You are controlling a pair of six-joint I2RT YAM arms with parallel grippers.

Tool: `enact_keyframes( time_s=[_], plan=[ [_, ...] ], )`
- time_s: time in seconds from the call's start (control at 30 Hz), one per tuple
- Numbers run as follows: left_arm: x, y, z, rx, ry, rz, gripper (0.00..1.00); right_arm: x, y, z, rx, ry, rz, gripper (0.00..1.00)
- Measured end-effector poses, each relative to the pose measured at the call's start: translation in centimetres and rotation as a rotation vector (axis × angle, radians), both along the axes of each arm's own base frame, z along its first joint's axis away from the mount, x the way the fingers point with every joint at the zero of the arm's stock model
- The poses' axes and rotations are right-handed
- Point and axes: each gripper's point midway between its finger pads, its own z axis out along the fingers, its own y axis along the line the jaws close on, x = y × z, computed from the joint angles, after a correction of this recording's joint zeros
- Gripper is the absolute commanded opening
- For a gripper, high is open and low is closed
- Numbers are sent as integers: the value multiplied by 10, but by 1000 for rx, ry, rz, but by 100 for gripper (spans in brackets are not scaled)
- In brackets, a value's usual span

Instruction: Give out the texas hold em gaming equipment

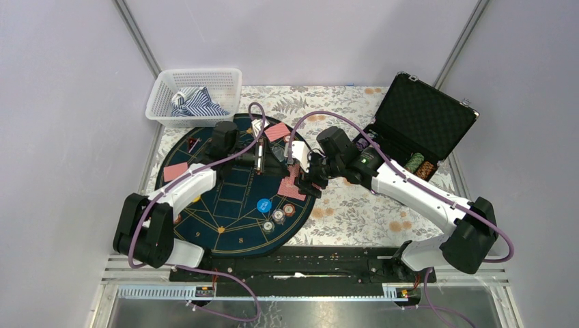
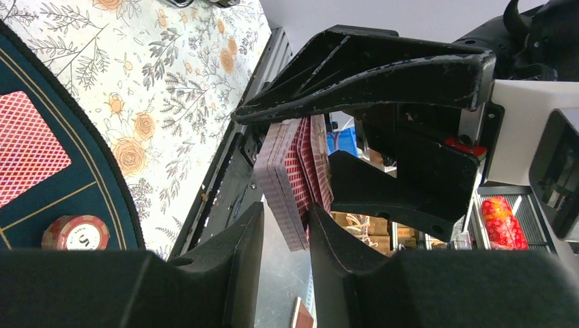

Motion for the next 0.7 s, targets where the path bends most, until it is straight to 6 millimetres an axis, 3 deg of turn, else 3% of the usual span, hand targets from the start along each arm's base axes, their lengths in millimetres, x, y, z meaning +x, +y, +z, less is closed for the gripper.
enact_keyframes(
  time_s=[0.17, 0.3, 0.43, 0.53, 0.6, 0.7],
  plan=[
    [2, 3, 3, -8, 8, 8, 22, 2, -1, -1, -8, -8, -11, 16],
    [6, 10, 6, -14, 5, 36, 22, 3, -1, -1, -9, -10, -12, 16],
    [7, 16, 10, -21, -2, 60, 46, 2, -1, -1, -9, -11, -10, 16],
    [7, 16, 13, -26, -11, 64, 53, 2, -1, -1, -9, -11, -10, 16],
    [7, 14, 13, -25, -12, 62, 52, 2, -1, -1, -9, -11, -10, 16],
    [2, 9, 11, -22, -13, 41, 40, 2, -1, 0, -8, -11, -10, 16]
  ],
)
